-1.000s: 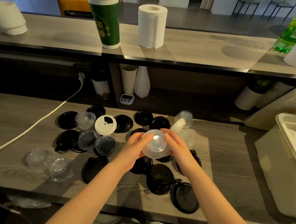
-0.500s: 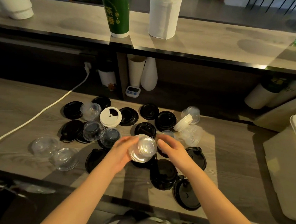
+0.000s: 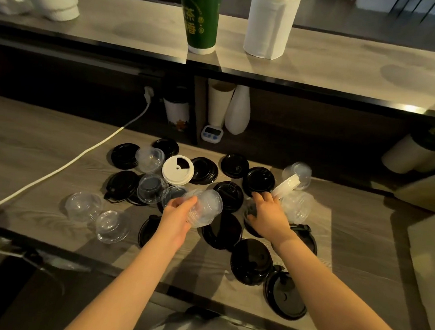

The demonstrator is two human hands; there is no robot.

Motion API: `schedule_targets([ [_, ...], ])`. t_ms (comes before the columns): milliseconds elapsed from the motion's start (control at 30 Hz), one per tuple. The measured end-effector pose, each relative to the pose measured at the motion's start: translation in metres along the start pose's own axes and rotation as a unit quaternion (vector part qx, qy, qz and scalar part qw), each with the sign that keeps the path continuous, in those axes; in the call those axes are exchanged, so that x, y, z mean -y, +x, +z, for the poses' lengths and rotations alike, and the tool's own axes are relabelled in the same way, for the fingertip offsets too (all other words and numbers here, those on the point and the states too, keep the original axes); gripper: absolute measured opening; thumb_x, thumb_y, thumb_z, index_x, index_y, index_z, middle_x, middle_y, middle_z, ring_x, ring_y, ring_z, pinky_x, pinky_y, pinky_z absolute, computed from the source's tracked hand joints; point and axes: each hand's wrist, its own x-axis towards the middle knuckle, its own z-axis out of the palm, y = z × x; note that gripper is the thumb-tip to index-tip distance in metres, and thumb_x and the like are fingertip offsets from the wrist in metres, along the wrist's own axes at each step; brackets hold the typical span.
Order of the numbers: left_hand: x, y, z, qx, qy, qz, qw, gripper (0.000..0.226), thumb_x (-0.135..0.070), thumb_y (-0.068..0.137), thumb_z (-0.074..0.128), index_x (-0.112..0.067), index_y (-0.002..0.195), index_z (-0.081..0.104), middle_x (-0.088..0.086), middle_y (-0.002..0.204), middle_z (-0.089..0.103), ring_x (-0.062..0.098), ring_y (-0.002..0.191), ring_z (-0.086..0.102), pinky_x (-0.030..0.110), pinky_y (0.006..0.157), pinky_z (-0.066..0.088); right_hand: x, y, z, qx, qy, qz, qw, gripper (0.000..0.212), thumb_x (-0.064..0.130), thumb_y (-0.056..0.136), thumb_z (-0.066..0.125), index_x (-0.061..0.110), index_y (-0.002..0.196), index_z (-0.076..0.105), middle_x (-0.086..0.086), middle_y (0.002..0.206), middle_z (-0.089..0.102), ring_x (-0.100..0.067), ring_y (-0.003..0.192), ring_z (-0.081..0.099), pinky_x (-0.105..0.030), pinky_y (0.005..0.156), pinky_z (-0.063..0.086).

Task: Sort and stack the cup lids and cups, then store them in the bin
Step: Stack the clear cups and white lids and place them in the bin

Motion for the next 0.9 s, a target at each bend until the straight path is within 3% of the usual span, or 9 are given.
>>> schedule_targets([
  [167, -0.002, -0.003, -0.001, 0.009, -0.008, 0.007, 1.000, 0.038, -0.007, 0.090, 0.059, 0.000, 0.126, 0.049, 0.020, 0.119, 0.059, 0.029, 0.101, 0.061, 0.036, 0.076, 0.051, 0.004, -0.011, -0.017, -0.089, 0.108, -0.039, 0.989, 0.063, 0.031, 0.084, 0.064, 0.015, 0.140, 0.040, -0.008, 0.133, 0.046, -0.028, 0.123, 0.045, -0.034, 0.095, 0.043],
  [233, 0.000, -0.007, 0.003, 0.028, -0.012, 0.008, 0.999, 0.037, -0.006, 0.090, 0.056, 0.001, 0.126, 0.051, 0.020, 0.119, 0.061, 0.028, 0.100, 0.062, 0.037, 0.077, 0.052, 0.010, -0.019, -0.028, -0.129, 0.216, -0.045, 0.967, 0.062, 0.029, 0.082, 0.068, 0.016, 0.137, 0.044, -0.005, 0.128, 0.050, -0.021, 0.116, 0.050, -0.026, 0.089, 0.041],
  [367, 0.008, -0.021, 0.017, 0.043, -0.032, -0.016, 0.998, 0.040, -0.011, 0.091, 0.057, -0.002, 0.129, 0.049, 0.022, 0.124, 0.059, 0.032, 0.109, 0.061, 0.041, 0.086, 0.052, 0.025, -0.037, -0.046, -0.140, 0.390, -0.074, 0.907, 0.065, 0.030, 0.077, 0.073, 0.021, 0.134, 0.045, 0.007, 0.128, 0.050, -0.006, 0.115, 0.047, -0.022, 0.094, 0.040],
  [533, 0.016, -0.051, 0.042, 0.092, -0.043, -0.050, 0.994, 0.032, -0.026, 0.097, 0.044, -0.009, 0.120, 0.058, 0.015, 0.110, 0.067, 0.024, 0.099, 0.064, 0.035, 0.074, 0.051, 0.025, -0.055, -0.041, -0.100, 0.360, -0.149, 0.915, 0.068, 0.024, 0.074, 0.077, 0.021, 0.134, 0.044, 0.012, 0.126, 0.048, -0.002, 0.115, 0.045, -0.019, 0.096, 0.038],
  [733, 0.023, -0.081, 0.065, 0.137, -0.021, -0.067, 0.988, 0.038, -0.037, 0.098, 0.038, -0.009, 0.111, 0.060, 0.017, 0.109, 0.066, 0.027, 0.098, 0.063, 0.038, 0.079, 0.050, -0.004, -0.073, -0.051, -0.076, 0.366, -0.174, 0.911, 0.067, 0.026, 0.074, 0.078, 0.027, 0.133, 0.046, 0.017, 0.126, 0.048, 0.000, 0.118, 0.046, -0.026, 0.100, 0.043],
  [900, 0.033, -0.098, 0.090, 0.191, 0.059, -0.009, 0.980, 0.028, -0.025, 0.093, 0.050, -0.010, 0.114, 0.061, 0.016, 0.110, 0.067, 0.025, 0.095, 0.066, 0.033, 0.073, 0.056, -0.037, -0.082, -0.070, -0.059, 0.365, -0.180, 0.912, 0.070, 0.026, 0.072, 0.080, 0.028, 0.134, 0.047, 0.019, 0.125, 0.049, 0.002, 0.118, 0.044, -0.021, 0.099, 0.040],
])
